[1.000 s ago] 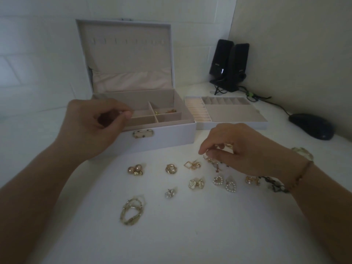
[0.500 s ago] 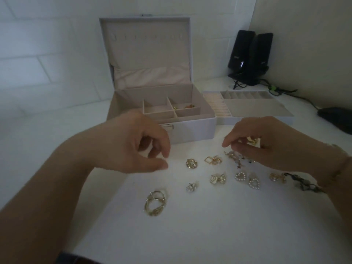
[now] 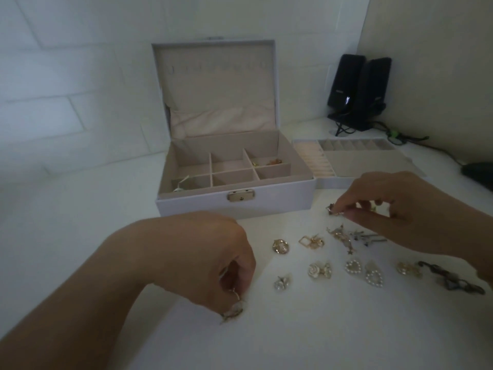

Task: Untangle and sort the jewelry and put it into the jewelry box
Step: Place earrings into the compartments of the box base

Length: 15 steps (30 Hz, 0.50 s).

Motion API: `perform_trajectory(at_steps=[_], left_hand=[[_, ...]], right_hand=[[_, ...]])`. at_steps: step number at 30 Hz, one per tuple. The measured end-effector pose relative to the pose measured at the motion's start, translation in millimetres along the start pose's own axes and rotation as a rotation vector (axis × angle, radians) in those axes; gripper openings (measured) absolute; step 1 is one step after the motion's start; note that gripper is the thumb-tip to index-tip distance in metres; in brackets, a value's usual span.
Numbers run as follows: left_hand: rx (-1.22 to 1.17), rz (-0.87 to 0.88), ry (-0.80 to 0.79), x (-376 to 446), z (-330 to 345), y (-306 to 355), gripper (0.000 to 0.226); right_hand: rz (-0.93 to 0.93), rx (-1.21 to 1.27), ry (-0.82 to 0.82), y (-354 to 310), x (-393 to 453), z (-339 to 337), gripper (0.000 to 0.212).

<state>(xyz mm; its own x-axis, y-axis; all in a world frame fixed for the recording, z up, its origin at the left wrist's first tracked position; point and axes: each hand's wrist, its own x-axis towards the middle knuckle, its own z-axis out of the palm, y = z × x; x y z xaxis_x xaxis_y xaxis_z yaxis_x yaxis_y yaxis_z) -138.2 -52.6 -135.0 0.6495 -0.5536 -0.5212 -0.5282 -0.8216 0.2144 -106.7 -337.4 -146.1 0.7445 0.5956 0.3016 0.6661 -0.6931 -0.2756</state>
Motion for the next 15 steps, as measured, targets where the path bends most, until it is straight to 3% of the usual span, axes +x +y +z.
perform_trajectory(at_steps=[3, 5, 8, 10, 12, 15], left_hand=[[0.08, 0.004, 0.026, 2, -3, -3, 0.023], [0.09, 0.096, 0.146, -4, -1, -8, 0.018], [-0.054, 0.222, 0.226, -23, -11, -11, 0.011], [-0.131, 0.255, 0.366, -32, -36, -15, 0.008], [-0.162, 0.152, 0.482, -32, -65, -28, 0.004], [-0.047, -0.122, 0.531, -2, -99, -61, 0.002]], right_hand=[[-0.003, -0.012, -0.002, 0, 1, -1, 0.02], [0.016, 0.003, 0.004, 1, 1, -3, 0.016], [0.058, 0.022, 0.064, 10, -1, -6, 0.022], [0.084, -0.002, 0.097, 19, -2, -8, 0.025], [0.094, -0.018, 0.121, 24, -2, -11, 0.024], [0.121, -0.02, 0.15, 27, -4, -15, 0.02]])
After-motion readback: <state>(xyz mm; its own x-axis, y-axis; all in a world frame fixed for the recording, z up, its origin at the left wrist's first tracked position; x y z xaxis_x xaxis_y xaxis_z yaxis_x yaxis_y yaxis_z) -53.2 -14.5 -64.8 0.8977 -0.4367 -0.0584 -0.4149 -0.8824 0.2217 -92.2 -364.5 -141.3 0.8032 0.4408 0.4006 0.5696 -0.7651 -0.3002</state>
